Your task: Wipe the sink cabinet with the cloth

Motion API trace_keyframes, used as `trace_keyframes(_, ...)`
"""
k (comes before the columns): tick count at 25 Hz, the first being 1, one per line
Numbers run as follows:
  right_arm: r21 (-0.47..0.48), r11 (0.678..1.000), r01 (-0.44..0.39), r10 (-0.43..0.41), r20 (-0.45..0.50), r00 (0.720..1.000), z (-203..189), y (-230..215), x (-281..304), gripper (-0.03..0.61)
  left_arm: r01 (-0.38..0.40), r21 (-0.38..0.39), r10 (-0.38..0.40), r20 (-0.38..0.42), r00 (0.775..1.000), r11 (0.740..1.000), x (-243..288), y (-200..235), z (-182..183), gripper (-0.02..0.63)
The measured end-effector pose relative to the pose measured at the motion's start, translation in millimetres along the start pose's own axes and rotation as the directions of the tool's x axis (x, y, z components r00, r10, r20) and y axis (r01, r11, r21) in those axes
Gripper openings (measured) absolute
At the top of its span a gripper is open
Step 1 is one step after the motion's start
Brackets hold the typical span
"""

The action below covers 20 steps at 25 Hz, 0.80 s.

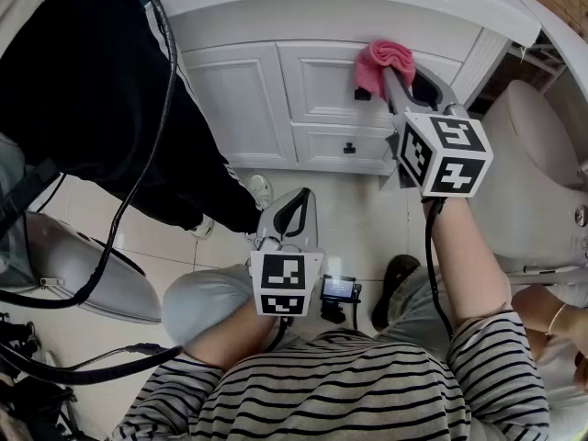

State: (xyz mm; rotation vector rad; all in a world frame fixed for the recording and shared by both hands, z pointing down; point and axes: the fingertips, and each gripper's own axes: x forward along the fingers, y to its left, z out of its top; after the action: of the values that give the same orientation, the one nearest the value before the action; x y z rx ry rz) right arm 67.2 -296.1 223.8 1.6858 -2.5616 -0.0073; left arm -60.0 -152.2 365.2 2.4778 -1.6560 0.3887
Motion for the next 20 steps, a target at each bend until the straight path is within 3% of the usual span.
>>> trace_keyframes(6, 0.022, 0.973, 0.23, -0.229, -0.027, 0.973, -20.0, -104.3, -51.7, 0.103, 0.006, 0.026, -0.006, 0.016, 1.0, 1.0, -0.7, -4.9, 3.6, -0.006)
trace_keyframes(9, 0.03, 0.962, 0.273, -0.272, -0.027, 0.962, -24.9, -108.7, -61.3, 0.093, 0.003, 0.021, -0.003, 0.018, 1.0, 1.0, -2.0, -3.6, 5.0, -0.006)
trace_keyframes(11, 0.045, 0.983, 0.179, -0.179, 0.0, 0.984, -19.7, -70.4, -50.7, 0.092, 0.002, 0.016, -0.002, 0.021, 1.0, 1.0, -3.4, -3.3, 5.7, -0.006)
trace_keyframes(13, 0.03, 0.999, 0.029, -0.03, 0.024, 0.999, -15.6, -10.3, -27.3, 0.092, 0.003, 0.014, -0.004, 0.025, 1.0, 1.0, -4.8, -3.8, 6.2, -0.006)
trace_keyframes(16, -0.036, 0.986, -0.165, 0.165, 0.002, 0.986, -21.9, 81.8, 16.1, 0.092, 0.004, -0.003, -0.003, 0.022, 1.0, 1.0, -5.8, -1.0, 4.3, -0.006)
trace_keyframes(18, -0.089, 0.971, -0.224, 0.222, -0.032, 0.975, -31.3, 121.7, 42.9, 0.092, -0.003, -0.019, 0.003, 0.018, 1.0, 1.0, -5.4, 2.7, 2.2, -0.006)
trace_keyframes(20, -0.118, 0.967, -0.228, 0.222, -0.063, 0.973, -41.4, 136.4, 61.6, 0.092, -0.014, -0.023, 0.015, 0.021, 1.0, 1.0, -5.6, 6.7, 1.7, -0.006)
